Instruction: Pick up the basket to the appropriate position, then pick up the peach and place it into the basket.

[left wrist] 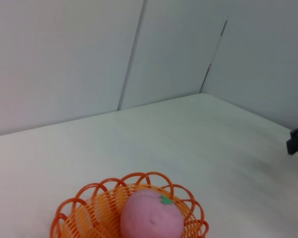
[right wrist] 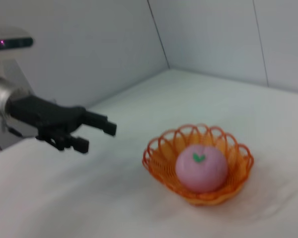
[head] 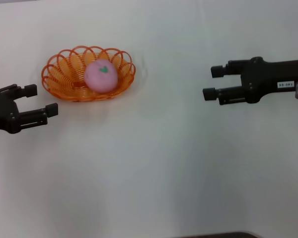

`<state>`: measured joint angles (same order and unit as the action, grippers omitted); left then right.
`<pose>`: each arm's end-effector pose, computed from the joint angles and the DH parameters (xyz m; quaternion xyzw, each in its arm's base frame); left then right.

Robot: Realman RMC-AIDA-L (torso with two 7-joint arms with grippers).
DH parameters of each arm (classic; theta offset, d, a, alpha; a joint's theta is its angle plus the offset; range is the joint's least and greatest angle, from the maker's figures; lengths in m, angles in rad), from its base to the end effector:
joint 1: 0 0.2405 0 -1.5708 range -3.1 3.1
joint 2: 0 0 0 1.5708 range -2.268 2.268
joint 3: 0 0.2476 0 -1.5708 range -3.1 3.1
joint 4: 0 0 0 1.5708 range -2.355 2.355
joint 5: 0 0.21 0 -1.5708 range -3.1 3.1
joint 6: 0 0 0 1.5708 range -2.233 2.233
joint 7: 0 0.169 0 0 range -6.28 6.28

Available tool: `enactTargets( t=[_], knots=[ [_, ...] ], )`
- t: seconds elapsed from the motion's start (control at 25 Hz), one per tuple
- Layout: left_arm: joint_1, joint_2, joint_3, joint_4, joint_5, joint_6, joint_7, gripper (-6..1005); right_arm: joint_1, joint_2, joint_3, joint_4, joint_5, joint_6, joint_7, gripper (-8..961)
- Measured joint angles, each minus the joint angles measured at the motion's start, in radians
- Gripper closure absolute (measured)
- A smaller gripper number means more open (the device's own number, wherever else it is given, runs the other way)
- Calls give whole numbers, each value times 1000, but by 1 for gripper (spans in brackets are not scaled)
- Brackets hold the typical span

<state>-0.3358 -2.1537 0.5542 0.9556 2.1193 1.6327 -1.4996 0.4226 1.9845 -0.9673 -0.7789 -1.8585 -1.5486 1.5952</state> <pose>-0.2930 0.2944 0.0177 -0.9143 -0.2879 -0.2042 0.1988 0.2603 0.3226 0.0044 -0.9407 0.2610 0.1920 0.1006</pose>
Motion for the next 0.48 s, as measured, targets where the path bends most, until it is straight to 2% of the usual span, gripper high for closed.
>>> enactTargets(
  t=[0.16, 0.48],
  knots=[
    [0, -1, 0, 0, 0, 7, 0, 156, 20, 11, 19, 1, -54, 4, 5, 137],
    [0, -4, 3, -4, -1, 8, -1, 156, 52, 11, 33, 16, -77, 7, 7, 137]
  ],
)
